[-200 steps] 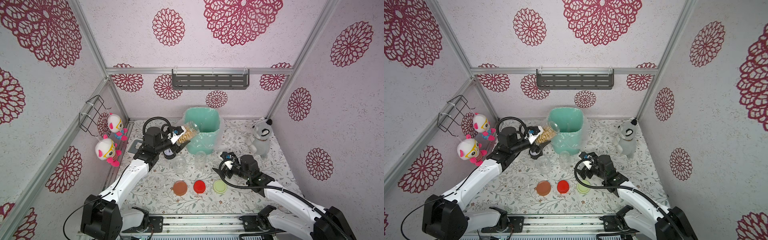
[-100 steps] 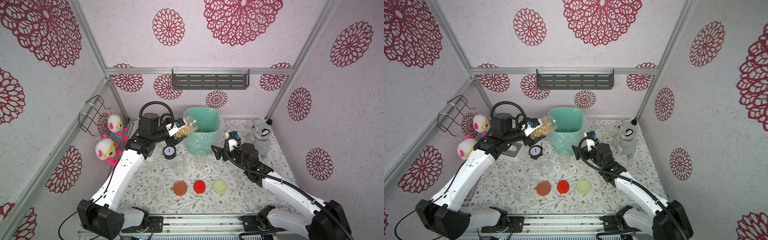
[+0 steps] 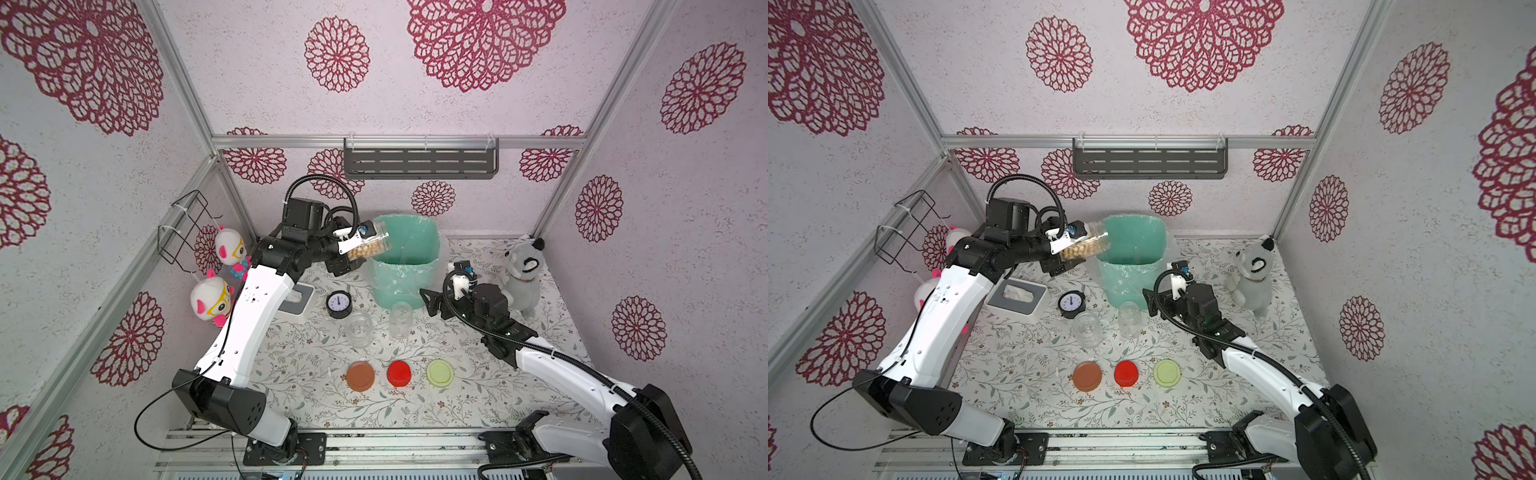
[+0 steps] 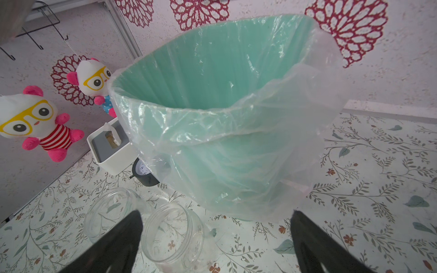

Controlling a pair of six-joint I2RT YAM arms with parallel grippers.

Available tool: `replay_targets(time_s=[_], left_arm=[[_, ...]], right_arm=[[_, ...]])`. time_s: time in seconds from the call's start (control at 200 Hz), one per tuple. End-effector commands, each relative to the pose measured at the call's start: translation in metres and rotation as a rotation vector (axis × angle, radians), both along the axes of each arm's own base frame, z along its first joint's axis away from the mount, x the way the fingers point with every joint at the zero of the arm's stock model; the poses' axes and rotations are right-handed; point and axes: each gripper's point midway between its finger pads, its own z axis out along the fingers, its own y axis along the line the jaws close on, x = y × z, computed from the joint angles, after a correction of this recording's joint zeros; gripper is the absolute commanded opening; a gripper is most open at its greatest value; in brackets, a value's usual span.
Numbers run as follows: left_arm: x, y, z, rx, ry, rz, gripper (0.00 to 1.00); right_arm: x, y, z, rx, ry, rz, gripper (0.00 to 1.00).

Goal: Empty moldy peanuts from jars
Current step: Pour the moldy peanuts from the jar into the trash bin.

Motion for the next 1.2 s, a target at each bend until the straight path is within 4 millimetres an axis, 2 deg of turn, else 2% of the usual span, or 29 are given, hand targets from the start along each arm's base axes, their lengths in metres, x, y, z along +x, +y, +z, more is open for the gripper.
replay_targets(time_s=[0.0,0.235,0.66,0.901,1.196], left_arm=[[0.004,0.002,0.017,0.081,-0.086,-0.01,0.0],[0.018,-0.008,0.022,0.145,-0.116,-0.024,0.0],[0.042,-0.023,0.006,0.332,-0.148,-0.048,0.0],[0.049,-0.029,0.005,0.359,-0.171,-0.052,0.0],[0.056,-0.033,-0.004,0.448,-0.199,-0.053,0.0]], right_arm=[[0.003,0.003,0.026,0.058,-0.074,0.0,0.99],[0.002,-0.001,0.029,0.053,-0.113,-0.011,0.99],[0.0,-0.004,0.028,0.052,-0.137,-0.017,0.99],[-0.001,-0.003,0.028,0.058,-0.15,-0.008,0.99],[-0.005,0.005,0.037,0.099,-0.195,0.036,0.99]])
